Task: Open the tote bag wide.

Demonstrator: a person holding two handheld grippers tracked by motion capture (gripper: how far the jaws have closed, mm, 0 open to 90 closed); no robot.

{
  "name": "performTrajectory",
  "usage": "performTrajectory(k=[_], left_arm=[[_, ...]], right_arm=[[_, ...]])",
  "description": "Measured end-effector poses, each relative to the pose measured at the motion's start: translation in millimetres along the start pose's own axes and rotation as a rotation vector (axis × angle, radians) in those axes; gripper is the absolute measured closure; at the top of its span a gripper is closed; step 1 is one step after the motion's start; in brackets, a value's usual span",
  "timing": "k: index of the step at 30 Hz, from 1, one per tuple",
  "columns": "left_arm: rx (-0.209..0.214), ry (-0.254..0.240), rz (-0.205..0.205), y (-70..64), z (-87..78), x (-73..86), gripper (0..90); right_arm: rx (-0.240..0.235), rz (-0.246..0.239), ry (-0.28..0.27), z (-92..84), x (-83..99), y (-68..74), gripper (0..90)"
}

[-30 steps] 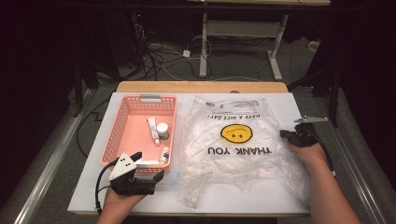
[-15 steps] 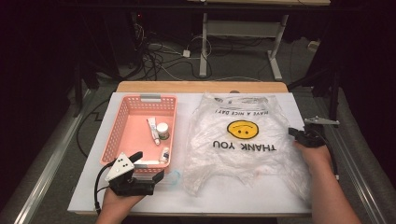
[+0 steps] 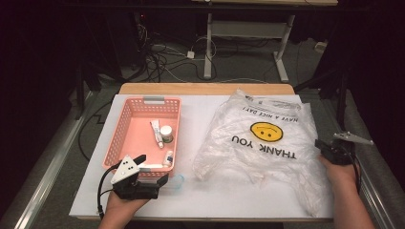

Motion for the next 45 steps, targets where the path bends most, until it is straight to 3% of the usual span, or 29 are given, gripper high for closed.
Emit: performTrajectory(k=[2,11,17,19,20,23,24,27,29,30,31,35,37,38,40,41,42,45], left_arm=[[0.004,0.004,0.001,-1.2,0.7,0.1,0.0],[0.010,-0.002,-0.002,-1.2,-0.4,-1.3,0.0],[0.011,-0.002,-0.005,0.7,-1.0,-1.7,0.0],[0.011,-0.002,-0.006,0.6,-1.2,-1.7,0.0],[0.011,-0.003,-0.007,0.6,-1.4,-1.7,0.0],[0.010,-0.002,-0.006,0.1,-1.2,-1.9,0.0],[0.010,-0.003,-0.006,-0.2,-1.0,-1.9,0.0],[0.012,0.000,-0.001,-1.2,0.4,-1.9,0.0],[0.010,0.003,0.002,-2.0,1.5,-1.6,0.0],[0.011,0.004,0.005,-2.2,1.9,-1.5,0.0],[0.012,0.006,0.007,-2.4,2.2,-1.5,0.0],[0.010,0.007,0.010,-2.2,2.0,-1.1,0.0],[0.010,0.005,0.008,-1.4,1.3,-1.0,0.0],[0.010,0.003,0.008,-1.1,0.7,-1.2,0.0],[0.009,-0.003,0.009,-1.2,-0.3,-1.9,0.0],[0.010,-0.004,0.011,-1.3,-0.7,-2.3,0.0],[0.011,-0.005,0.012,-1.5,-0.9,-2.6,0.0],[0.015,-0.005,0.014,-3.0,-1.0,-3.1,0.0]], right_arm=[[0.001,-0.021,0.000,-15.8,7.0,5.5,90.0],[-0.035,-0.058,-0.009,-50.6,18.8,24.2,86.4],[-0.113,-0.097,0.009,-69.1,29.9,49.4,82.6],[-0.154,-0.088,0.012,-77.9,33.8,56.7,73.5],[-0.154,-0.088,0.012,-77.9,33.8,56.7,73.5],[-0.149,-0.068,-0.041,-84.2,24.0,49.3,58.1],[-0.146,-0.052,-0.072,-80.0,11.2,41.8,49.7],[-0.137,-0.051,-0.082,-67.7,-0.7,35.5,41.9],[-0.125,-0.033,-0.055,-48.0,-9.4,29.4,35.8],[-0.118,-0.031,-0.032,-26.5,-14.5,23.5,31.2],[-0.118,-0.031,-0.032,-26.5,-14.5,23.5,31.2],[-0.116,-0.010,0.072,10.9,-11.7,15.7,27.2],[-0.121,-0.028,0.137,22.0,-5.8,16.5,30.3],[-0.123,-0.047,0.158,24.7,-3.0,18.3,38.3],[-0.132,-0.109,0.145,21.8,-2.8,26.7,74.1],[-0.140,-0.107,0.142,21.3,-2.6,28.2,82.8],[-0.148,-0.104,0.143,21.1,-2.5,29.7,87.4],[-0.148,-0.091,0.133,21.7,-2.5,31.9,88.8]])
Point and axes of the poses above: each handheld gripper's, and its own axes: z roughly forward along the jaws, x roughly out of its underside, y roughly to its left, the point moved 1 cm from there along z, roughly forward along the jaws, and after that the axes turned 13 degrees about -y, right-handed, at the moved point
